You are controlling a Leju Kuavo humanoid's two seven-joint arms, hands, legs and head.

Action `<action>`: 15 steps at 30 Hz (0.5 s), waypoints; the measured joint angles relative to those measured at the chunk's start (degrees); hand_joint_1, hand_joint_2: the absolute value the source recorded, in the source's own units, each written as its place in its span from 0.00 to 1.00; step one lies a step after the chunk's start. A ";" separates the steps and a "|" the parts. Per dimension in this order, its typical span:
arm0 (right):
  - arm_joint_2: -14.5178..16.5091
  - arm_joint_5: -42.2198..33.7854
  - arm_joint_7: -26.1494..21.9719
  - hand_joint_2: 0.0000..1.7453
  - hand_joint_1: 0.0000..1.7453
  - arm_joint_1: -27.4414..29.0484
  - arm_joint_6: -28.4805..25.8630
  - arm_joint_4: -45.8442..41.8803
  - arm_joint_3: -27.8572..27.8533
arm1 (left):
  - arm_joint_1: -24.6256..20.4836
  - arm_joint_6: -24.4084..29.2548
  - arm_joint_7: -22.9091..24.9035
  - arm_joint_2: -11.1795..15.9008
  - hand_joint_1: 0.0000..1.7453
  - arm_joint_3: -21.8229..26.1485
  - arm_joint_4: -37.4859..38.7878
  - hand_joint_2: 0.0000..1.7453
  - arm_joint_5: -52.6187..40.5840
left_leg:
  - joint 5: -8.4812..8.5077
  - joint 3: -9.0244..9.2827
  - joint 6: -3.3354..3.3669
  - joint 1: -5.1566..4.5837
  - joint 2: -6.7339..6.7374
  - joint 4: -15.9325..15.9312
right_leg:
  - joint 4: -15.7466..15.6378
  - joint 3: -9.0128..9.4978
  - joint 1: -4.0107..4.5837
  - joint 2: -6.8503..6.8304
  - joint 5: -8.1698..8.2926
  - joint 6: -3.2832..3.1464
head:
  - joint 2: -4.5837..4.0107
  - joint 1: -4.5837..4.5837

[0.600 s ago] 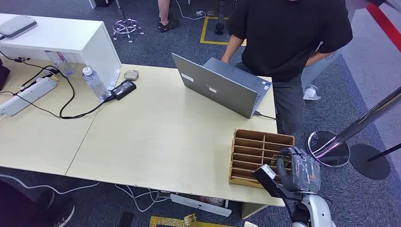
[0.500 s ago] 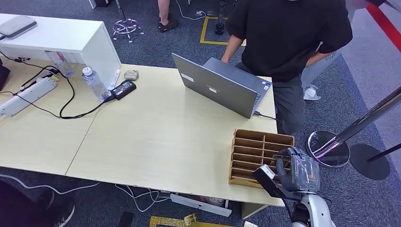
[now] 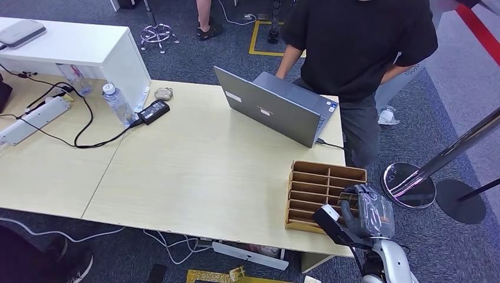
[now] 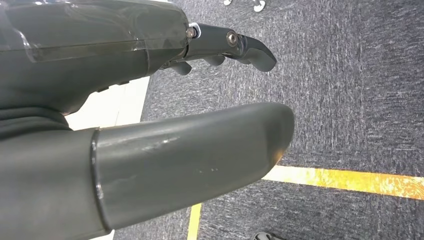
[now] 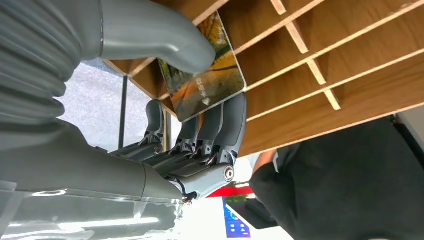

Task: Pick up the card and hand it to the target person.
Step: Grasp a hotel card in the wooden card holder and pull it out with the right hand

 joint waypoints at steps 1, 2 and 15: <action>-0.01 -0.05 0.04 1.00 0.60 0.00 0.08 0.02 0.03 | 0.00 0.00 0.00 0.00 0.00 0.01 0.00 0.00 0.00 | 0.00 0.00 0.00 0.00 0.00 0.00 | 0.00 0.00 0.00 0.00 0.00 0.00 | 0.00 0.00; -0.02 -0.05 0.07 1.00 0.61 -0.02 0.13 0.03 0.06 | 0.00 0.00 0.01 0.00 0.00 0.01 0.00 0.00 0.00 | 0.00 0.00 0.00 0.00 0.00 0.00 | 0.00 0.00 0.00 0.00 0.00 0.00 | 0.00 0.00; -0.31 0.70 0.73 1.00 0.79 -0.63 0.12 0.01 0.77 | 0.00 0.02 0.07 0.00 0.00 0.01 0.00 0.00 0.02 | 0.00 0.00 0.00 0.00 0.00 0.00 | 0.00 0.00 0.00 0.00 0.00 0.00 | 0.00 0.00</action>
